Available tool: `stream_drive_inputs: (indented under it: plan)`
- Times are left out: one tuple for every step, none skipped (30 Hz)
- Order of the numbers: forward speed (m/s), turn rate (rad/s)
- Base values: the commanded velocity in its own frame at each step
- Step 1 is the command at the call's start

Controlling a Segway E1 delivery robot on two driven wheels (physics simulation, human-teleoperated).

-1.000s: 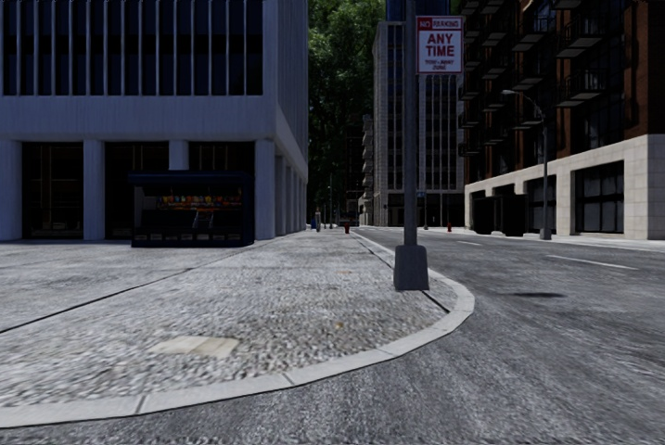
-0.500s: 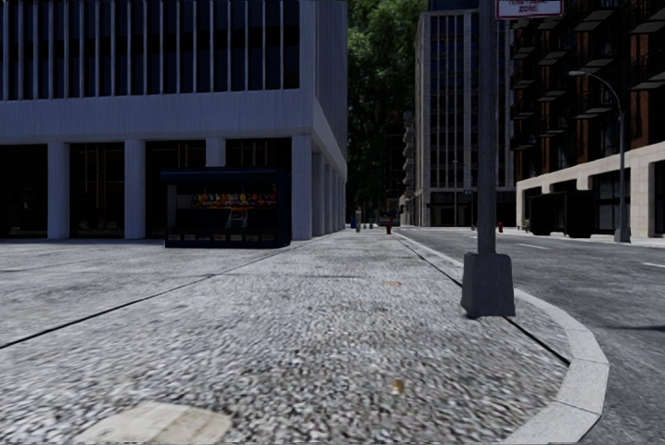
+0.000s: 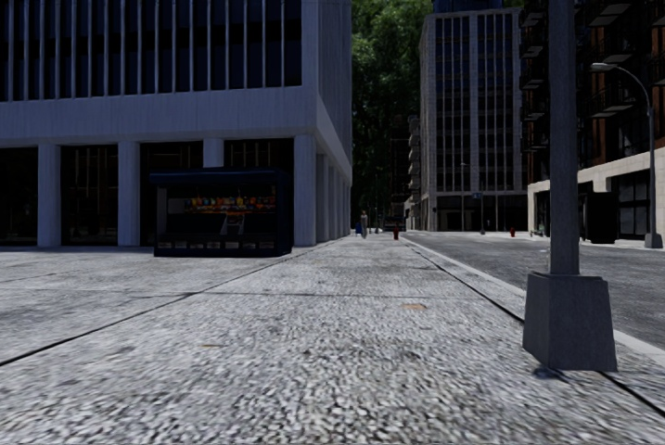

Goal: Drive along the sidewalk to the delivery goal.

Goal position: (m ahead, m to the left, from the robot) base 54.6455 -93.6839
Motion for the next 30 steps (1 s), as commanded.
stream_drive_inputs:
  plan:
    - [2.00, 0.00]
    - [2.00, 0.00]
    - [2.00, 0.00]
    - [2.00, 0.00]
    - [2.00, 0.00]
    - [2.00, 0.00]
    - [2.00, 0.00]
    - [2.00, 0.00]
    - [2.00, 0.00]
    - [2.00, 0.00]
    - [2.00, 0.00]
    - [2.00, 0.00]
    - [2.00, 0.00]
    - [2.00, 0.00]
    - [2.00, 0.00]
    - [2.00, 0.00]
    - [2.00, 0.00]
    - [2.00, 0.00]
    - [2.00, -0.01]
    - [2.00, -0.01]
    - [2.00, -0.19]
    - [2.00, -0.23]
    - [2.00, -0.24]
    - [2.00, -0.24]
    - [2.00, -0.24]
    - [2.00, -0.25]
    - [2.00, -0.25]
    - [2.00, -0.25]
    - [2.00, -0.23]
    - [2.00, -0.23]
